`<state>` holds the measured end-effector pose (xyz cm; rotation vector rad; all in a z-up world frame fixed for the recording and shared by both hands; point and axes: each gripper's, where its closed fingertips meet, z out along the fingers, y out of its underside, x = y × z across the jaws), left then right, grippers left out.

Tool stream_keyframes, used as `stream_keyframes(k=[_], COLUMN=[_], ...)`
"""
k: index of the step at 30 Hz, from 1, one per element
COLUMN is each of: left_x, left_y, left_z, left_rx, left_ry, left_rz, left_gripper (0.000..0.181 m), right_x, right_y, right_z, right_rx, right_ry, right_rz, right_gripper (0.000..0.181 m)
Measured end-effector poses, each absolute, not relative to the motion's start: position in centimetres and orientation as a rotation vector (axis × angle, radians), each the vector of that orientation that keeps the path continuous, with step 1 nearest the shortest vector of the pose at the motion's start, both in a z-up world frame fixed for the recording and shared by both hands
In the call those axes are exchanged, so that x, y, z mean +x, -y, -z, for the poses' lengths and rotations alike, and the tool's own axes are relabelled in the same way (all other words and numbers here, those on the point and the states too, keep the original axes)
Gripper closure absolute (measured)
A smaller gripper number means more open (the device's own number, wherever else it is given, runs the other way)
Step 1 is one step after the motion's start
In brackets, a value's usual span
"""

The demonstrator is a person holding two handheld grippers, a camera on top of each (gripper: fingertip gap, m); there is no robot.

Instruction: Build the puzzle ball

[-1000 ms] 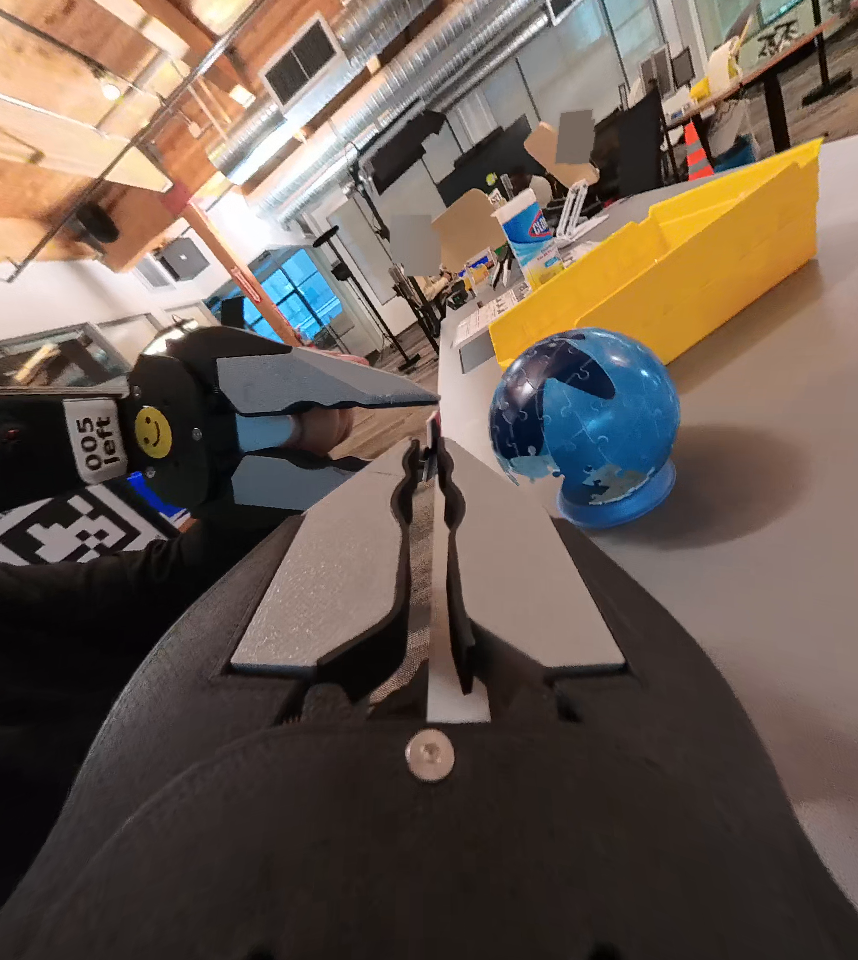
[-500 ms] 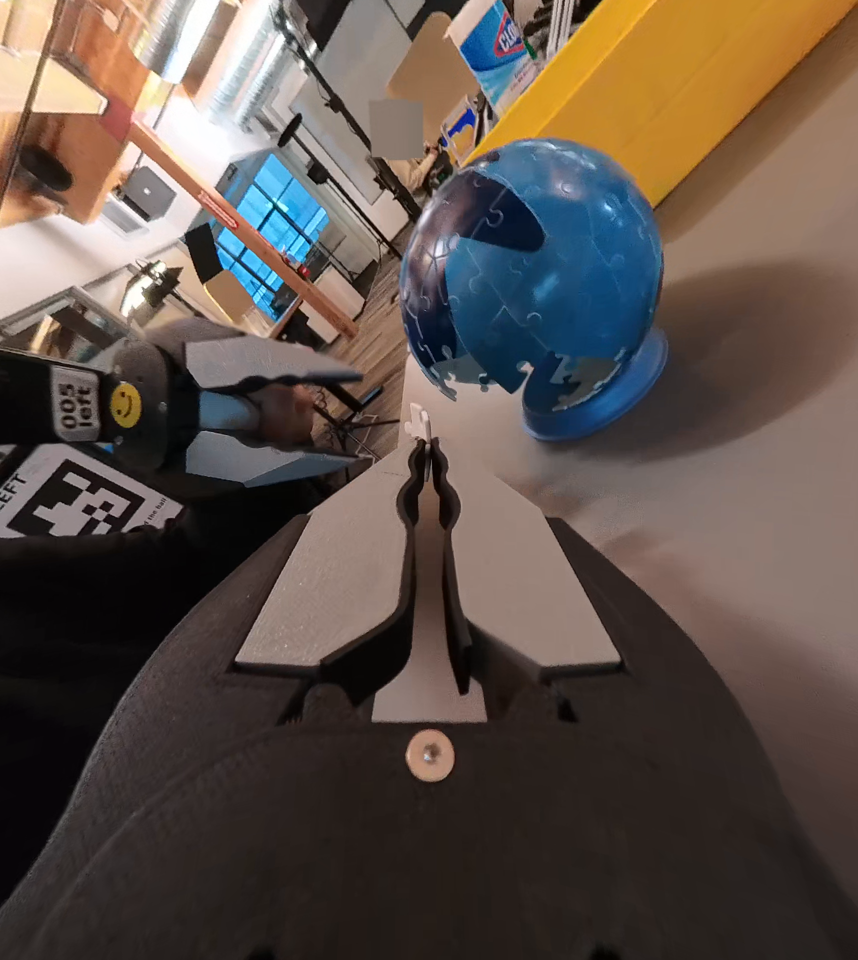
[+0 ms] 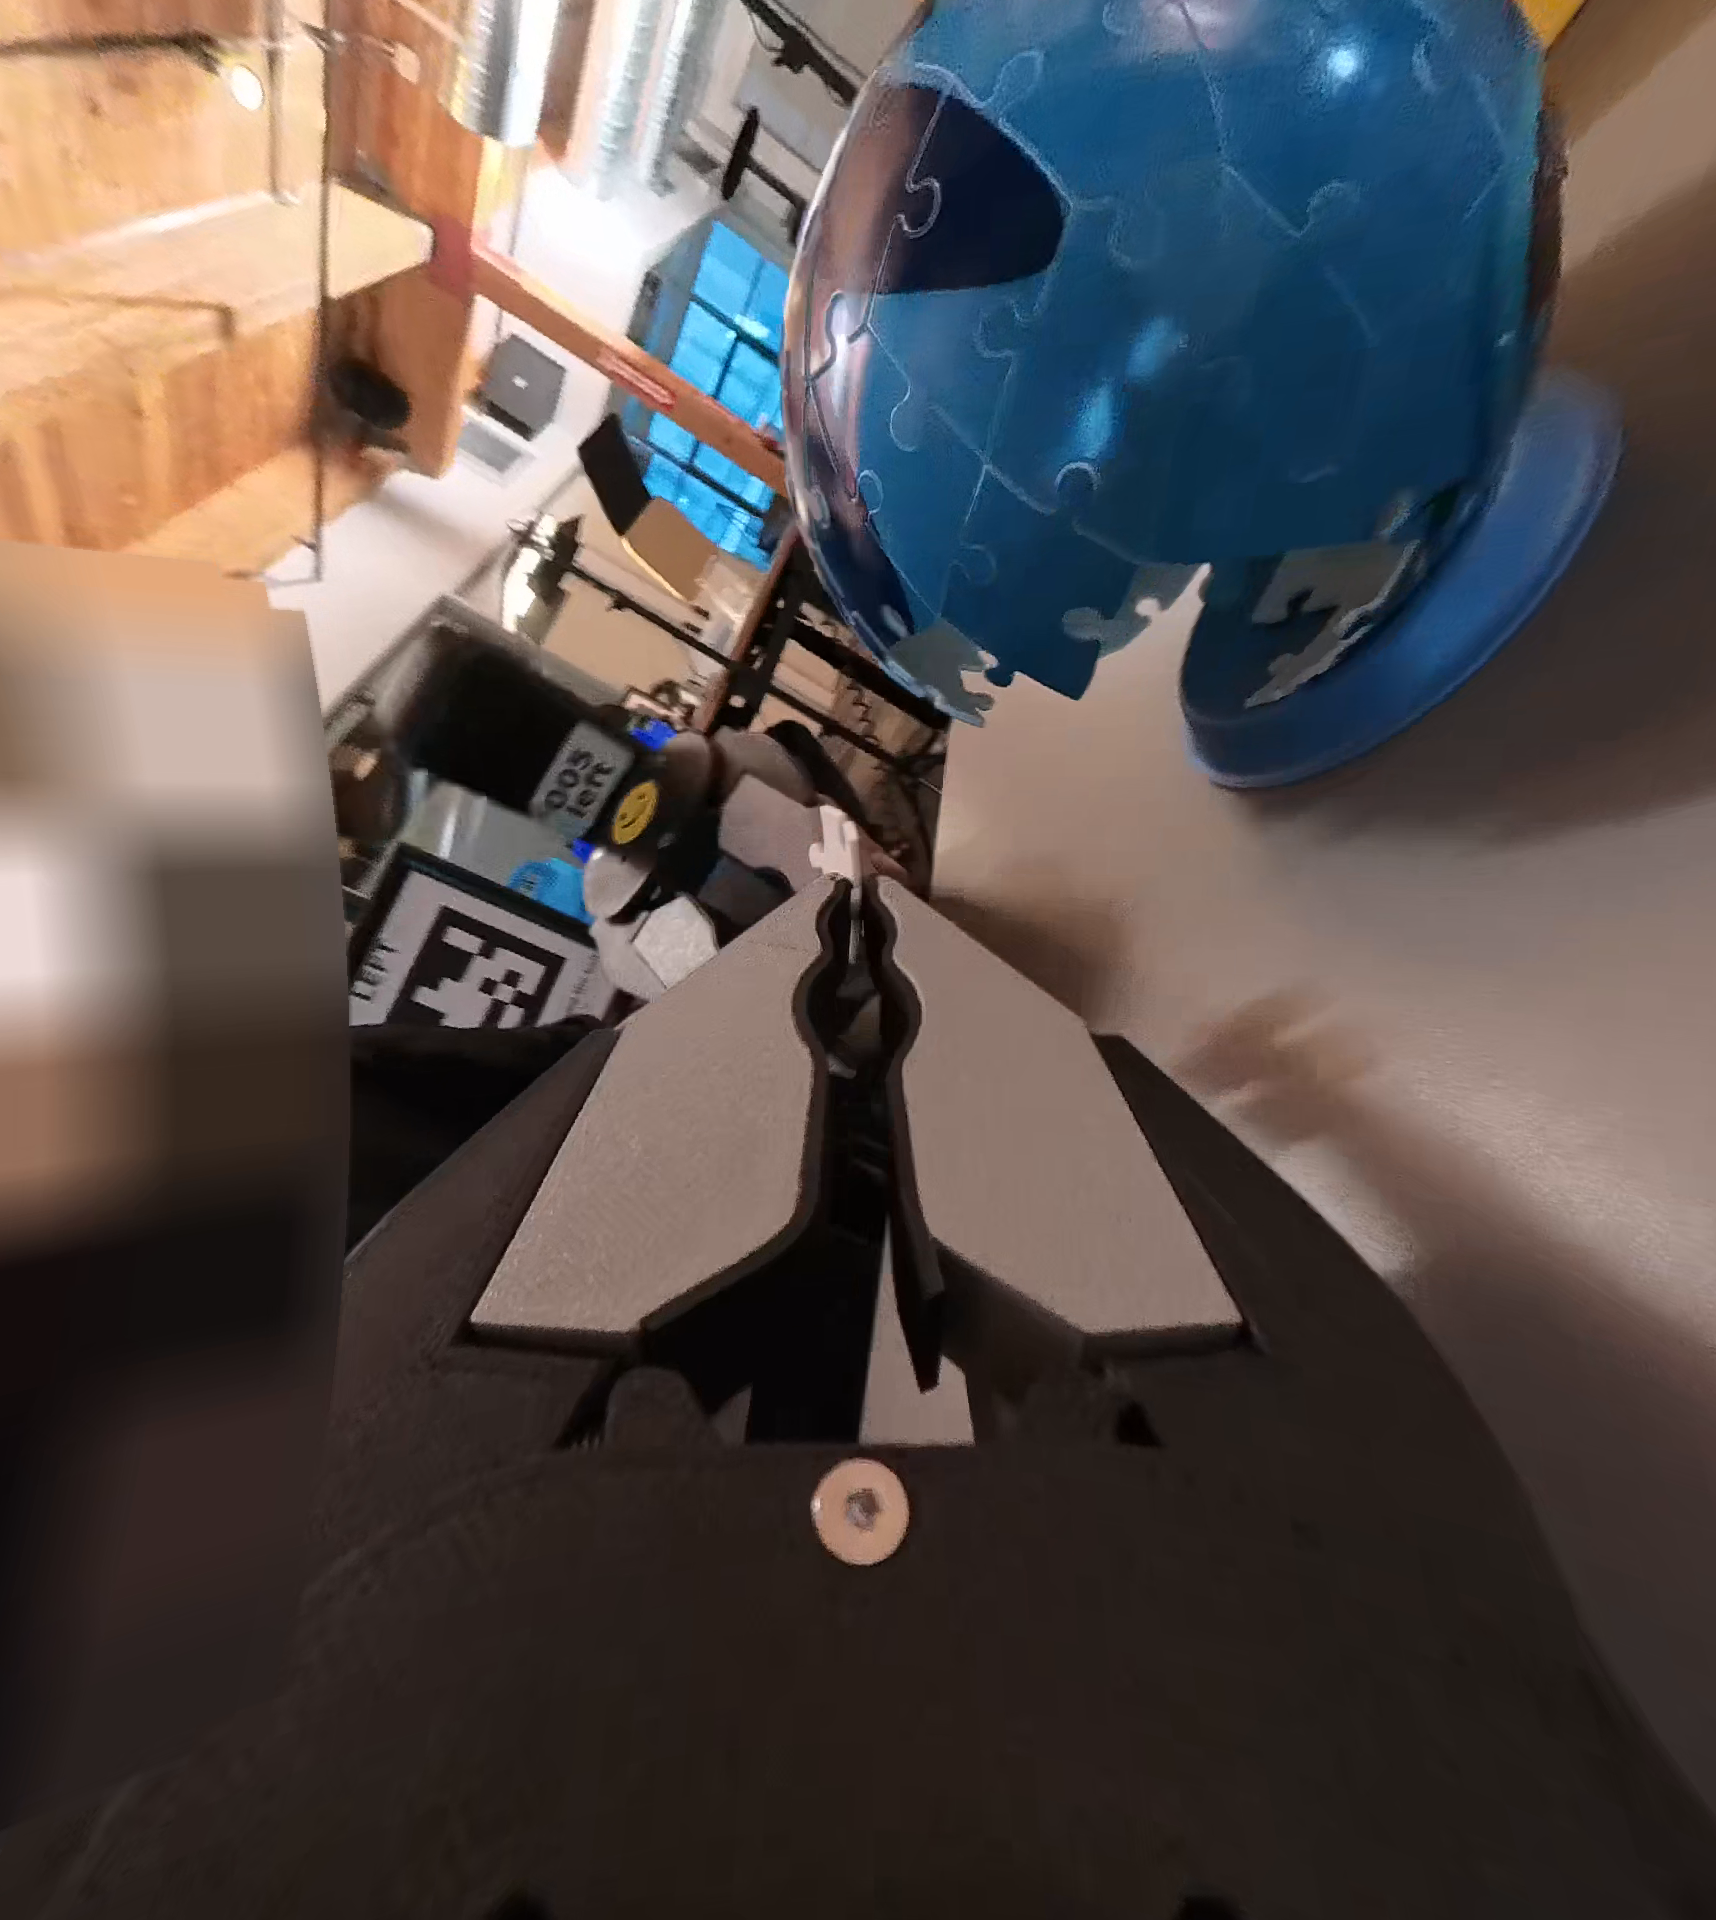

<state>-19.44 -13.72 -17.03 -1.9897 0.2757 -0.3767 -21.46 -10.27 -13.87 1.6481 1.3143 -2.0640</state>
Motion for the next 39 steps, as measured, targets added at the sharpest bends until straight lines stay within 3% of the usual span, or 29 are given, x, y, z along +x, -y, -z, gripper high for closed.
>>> stream_keyframes(k=[7, 10, 15, 21, 28, 33, 39], left_x=[-18.3, -19.0, -19.1, -18.6, -19.2, -19.8, -19.6], left_y=[13.6, 13.2, 13.1, 12.5, 12.4, 12.5, 12.5], left_z=[15.1, 15.5, 15.4, 15.2, 15.8, 15.7, 15.6], left_rx=[-1.891, -1.914, -1.921, -1.894, -1.902, -1.893, -1.888], left_ry=[-0.189, -0.141, -0.119, -0.112, -0.063, -0.043, -0.039], left_rz=[0.628, 0.588, 0.570, 0.568, 0.605, 0.596, 0.603], left_gripper=[0.164, 0.181, 0.166, 0.181, 0.181, 0.181, 0.181], right_x=[-20.6, -20.2, -19.2, -19.1, -19.3, -19.1, -19.2], right_y=[12.0, 12.0, 12.3, 12.2, 10.4, 11.0, 11.9], right_z=[14.4, 14.3, 14.4, 14.1, 13.3, 14.1, 14.6], right_rx=[1.608, 1.607, 1.590, 1.570, 1.631, 1.639, 1.620], right_ry=[-1.466, -1.510, -1.602, -1.554, -1.554, -1.660, -1.692], right_rz=[2.000, 2.000, 1.985, 2.001, 2.087, 2.031, 1.993], right_gripper=[0.181, 0.181, 0.181, 0.178, 0.181, 0.165, 0.168])
